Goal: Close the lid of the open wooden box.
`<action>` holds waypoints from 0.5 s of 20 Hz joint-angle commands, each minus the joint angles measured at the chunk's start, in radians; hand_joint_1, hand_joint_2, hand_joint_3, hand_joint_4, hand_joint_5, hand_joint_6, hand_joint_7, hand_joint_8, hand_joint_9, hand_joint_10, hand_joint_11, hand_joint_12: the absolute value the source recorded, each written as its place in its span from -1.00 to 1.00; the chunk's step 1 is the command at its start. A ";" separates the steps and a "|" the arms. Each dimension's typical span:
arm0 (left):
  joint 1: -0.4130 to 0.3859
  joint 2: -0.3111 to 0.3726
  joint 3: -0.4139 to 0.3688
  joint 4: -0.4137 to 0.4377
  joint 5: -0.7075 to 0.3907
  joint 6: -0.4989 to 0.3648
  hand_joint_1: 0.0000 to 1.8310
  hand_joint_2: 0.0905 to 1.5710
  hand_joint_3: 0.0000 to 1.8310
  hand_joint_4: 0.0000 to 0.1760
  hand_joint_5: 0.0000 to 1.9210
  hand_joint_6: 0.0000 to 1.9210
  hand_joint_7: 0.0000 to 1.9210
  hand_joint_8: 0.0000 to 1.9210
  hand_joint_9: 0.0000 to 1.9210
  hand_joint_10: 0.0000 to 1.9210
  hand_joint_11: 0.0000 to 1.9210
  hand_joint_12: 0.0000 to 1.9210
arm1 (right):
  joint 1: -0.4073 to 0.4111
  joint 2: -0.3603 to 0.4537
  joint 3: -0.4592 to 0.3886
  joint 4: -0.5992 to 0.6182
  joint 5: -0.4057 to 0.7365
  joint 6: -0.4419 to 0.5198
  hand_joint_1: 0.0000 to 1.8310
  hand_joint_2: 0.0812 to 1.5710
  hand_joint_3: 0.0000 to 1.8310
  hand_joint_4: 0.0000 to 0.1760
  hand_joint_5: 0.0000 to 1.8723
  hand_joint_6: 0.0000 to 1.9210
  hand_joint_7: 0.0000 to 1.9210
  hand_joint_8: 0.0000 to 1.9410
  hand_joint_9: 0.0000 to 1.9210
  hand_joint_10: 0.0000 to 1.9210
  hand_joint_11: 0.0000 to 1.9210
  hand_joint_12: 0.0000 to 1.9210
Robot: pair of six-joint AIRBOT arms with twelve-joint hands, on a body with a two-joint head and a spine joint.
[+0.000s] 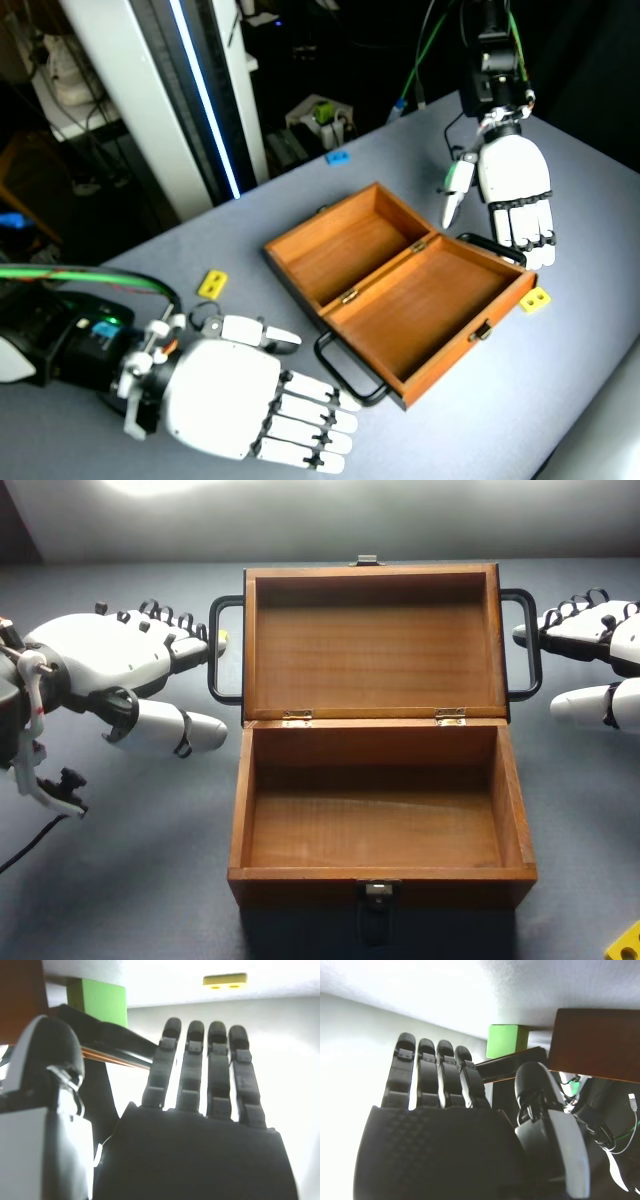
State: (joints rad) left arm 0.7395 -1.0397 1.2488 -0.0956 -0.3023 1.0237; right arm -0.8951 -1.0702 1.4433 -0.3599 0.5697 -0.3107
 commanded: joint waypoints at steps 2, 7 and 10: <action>-0.016 0.025 -0.029 0.017 -0.168 -0.003 -1.00 0.61 -0.99 -1.00 -1.00 -1.00 -1.00 -1.00 -0.97 -0.99 -0.98 -0.92 | 0.017 -0.001 -0.008 0.028 0.148 0.024 -1.00 0.78 -1.00 -1.00 -0.97 -0.99 -0.97 -1.00 -1.00 -1.00 -0.97 -0.99; -0.015 0.059 -0.070 0.098 -0.242 -0.088 -1.00 0.57 -1.00 -1.00 -1.00 -1.00 -1.00 -1.00 -0.97 -1.00 -0.97 -0.92 | 0.017 0.002 -0.010 0.026 0.213 0.095 -1.00 0.75 -1.00 -1.00 -0.99 -1.00 -1.00 -1.00 -1.00 -1.00 -1.00 -1.00; -0.002 0.090 -0.104 0.110 -0.302 -0.105 -1.00 0.58 -1.00 -1.00 -1.00 -1.00 -1.00 -1.00 -0.96 -0.99 -0.95 -0.92 | 0.017 0.013 -0.027 0.026 0.245 0.100 -1.00 0.74 -1.00 -1.00 -0.99 -1.00 -0.99 -1.00 -1.00 -1.00 -1.00 -1.00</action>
State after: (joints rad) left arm 0.7429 -0.9516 1.1526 0.0063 -0.4480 0.9230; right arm -0.8951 -1.0576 1.4227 -0.3595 0.6697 -0.2199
